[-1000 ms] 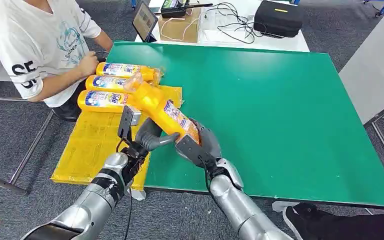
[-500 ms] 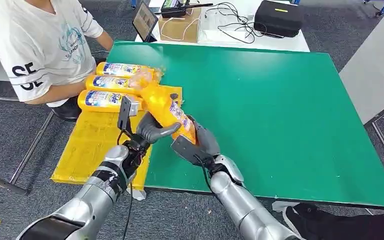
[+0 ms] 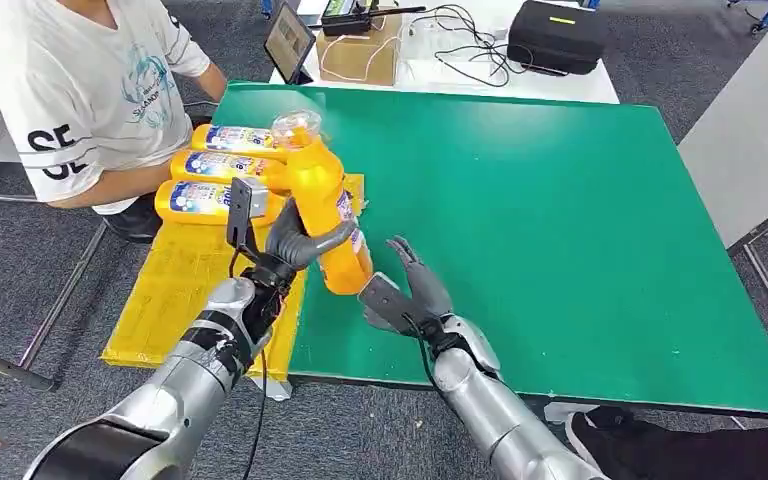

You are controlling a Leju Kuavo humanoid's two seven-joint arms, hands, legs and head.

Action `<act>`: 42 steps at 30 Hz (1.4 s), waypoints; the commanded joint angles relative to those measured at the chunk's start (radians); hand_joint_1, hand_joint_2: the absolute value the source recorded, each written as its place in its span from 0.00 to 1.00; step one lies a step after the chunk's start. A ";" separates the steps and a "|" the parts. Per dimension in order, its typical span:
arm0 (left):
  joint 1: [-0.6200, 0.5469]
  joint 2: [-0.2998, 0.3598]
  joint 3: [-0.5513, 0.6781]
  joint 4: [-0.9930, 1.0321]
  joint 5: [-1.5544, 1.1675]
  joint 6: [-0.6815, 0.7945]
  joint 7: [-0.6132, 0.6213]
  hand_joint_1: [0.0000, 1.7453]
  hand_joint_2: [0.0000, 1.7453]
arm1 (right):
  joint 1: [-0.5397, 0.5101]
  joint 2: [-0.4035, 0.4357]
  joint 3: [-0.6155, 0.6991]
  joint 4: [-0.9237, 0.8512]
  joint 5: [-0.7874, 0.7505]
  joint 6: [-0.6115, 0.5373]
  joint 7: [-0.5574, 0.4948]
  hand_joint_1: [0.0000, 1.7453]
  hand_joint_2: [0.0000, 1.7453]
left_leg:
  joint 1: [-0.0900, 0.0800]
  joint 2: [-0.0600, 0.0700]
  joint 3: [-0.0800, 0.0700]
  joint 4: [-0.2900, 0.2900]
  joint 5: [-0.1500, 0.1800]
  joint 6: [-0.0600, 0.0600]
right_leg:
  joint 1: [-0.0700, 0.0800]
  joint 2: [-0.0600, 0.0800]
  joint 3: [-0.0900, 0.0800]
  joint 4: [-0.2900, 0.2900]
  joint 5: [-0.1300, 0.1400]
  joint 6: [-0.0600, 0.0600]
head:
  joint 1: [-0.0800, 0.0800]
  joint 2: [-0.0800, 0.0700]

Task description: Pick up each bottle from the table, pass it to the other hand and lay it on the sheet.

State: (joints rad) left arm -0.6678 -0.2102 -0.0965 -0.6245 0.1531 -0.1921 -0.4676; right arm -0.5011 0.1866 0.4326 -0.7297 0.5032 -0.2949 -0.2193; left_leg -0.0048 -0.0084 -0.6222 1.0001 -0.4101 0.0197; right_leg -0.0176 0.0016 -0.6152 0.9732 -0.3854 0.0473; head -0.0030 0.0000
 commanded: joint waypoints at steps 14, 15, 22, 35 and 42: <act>-0.091 0.202 -0.109 0.215 -0.445 0.454 -0.021 1.00 1.00 | 0.000 -0.027 -0.088 -0.061 -0.065 -0.033 -0.055 0.00 1.00 | 0.001 0.000 0.003 0.001 -0.001 -0.001 | 0.001 0.000 0.003 0.000 -0.002 -0.002 | 0.000 0.000; -0.096 0.224 -0.133 0.235 -0.508 0.510 -0.003 1.00 1.00 | 0.002 -0.023 -0.100 -0.066 -0.079 -0.044 -0.065 0.00 1.00 | 0.002 0.000 0.004 0.001 -0.002 -0.002 | 0.002 0.000 0.004 0.001 -0.003 -0.002 | 0.001 0.000; -0.123 0.324 -0.263 0.327 -0.886 0.675 0.141 1.00 1.00 | 0.011 -0.027 -0.132 -0.095 -0.138 -0.027 -0.090 0.00 1.00 | 0.002 0.002 0.005 0.001 -0.002 -0.002 | 0.002 0.001 0.004 0.001 -0.002 -0.003 | 0.000 0.000; -0.127 0.353 -0.501 0.383 -1.242 0.508 0.215 1.00 1.00 | 0.021 -0.024 -0.122 -0.079 -0.174 0.036 -0.109 0.00 1.00 | 0.001 -0.001 0.003 0.000 -0.001 -0.001 | 0.001 -0.001 0.003 0.000 -0.002 -0.002 | 0.001 0.000; -0.088 0.356 -0.473 0.373 -1.226 0.480 0.196 1.00 1.00 | 0.022 -0.018 -0.112 -0.086 -0.168 0.043 -0.089 0.00 1.00 | 0.001 0.003 0.007 -0.001 -0.002 -0.002 | 0.001 0.003 0.006 0.000 -0.002 -0.003 | 0.000 0.000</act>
State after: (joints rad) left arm -0.7721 0.1335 -0.5226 -0.3201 -1.0800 0.2976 -0.2567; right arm -0.4578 0.1667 0.3220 -0.8331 0.3338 -0.2602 -0.3243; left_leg -0.0047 -0.0088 -0.6214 0.9998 -0.4098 0.0195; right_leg -0.0177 0.0013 -0.6142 0.9733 -0.3855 0.0469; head -0.0027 0.0000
